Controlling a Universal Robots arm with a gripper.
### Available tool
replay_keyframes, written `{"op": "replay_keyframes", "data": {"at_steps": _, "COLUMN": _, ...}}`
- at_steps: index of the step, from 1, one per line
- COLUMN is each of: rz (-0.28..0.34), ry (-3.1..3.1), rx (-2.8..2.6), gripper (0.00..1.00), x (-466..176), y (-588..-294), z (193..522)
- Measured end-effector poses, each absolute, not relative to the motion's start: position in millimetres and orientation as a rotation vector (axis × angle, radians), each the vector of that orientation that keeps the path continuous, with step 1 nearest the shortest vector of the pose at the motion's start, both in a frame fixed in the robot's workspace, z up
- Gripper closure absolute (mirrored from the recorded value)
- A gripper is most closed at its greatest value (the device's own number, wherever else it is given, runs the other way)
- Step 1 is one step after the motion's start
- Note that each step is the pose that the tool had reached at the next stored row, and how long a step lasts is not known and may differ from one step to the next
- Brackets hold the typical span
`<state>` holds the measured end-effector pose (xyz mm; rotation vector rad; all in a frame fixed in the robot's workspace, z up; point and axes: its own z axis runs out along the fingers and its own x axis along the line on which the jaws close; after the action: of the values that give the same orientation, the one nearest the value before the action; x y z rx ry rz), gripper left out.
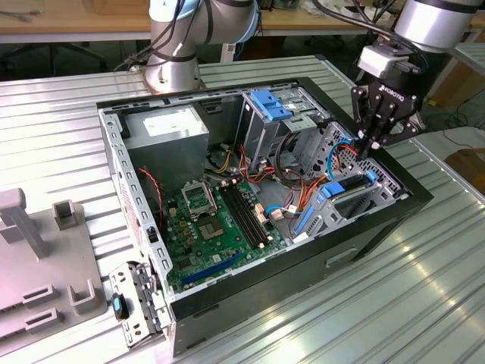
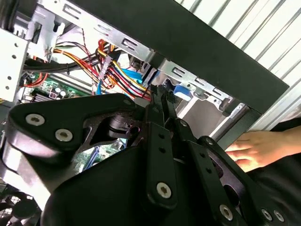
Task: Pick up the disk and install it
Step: 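Insert the first disk wire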
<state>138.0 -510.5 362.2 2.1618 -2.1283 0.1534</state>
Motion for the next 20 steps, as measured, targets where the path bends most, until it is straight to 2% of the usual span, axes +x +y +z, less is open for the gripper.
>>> {"op": "replay_keyframes", "data": {"at_steps": 4, "rz": 0.148, "ry": -2.132, "rx": 2.163, "gripper": 0.83, "x": 134, "y": -521, "z": 361}}
{"op": "replay_keyframes", "data": {"at_steps": 20, "rz": 0.149, "ry": -2.172, "rx": 2.127, "gripper": 0.83, "x": 126, "y": -528, "z": 348}}
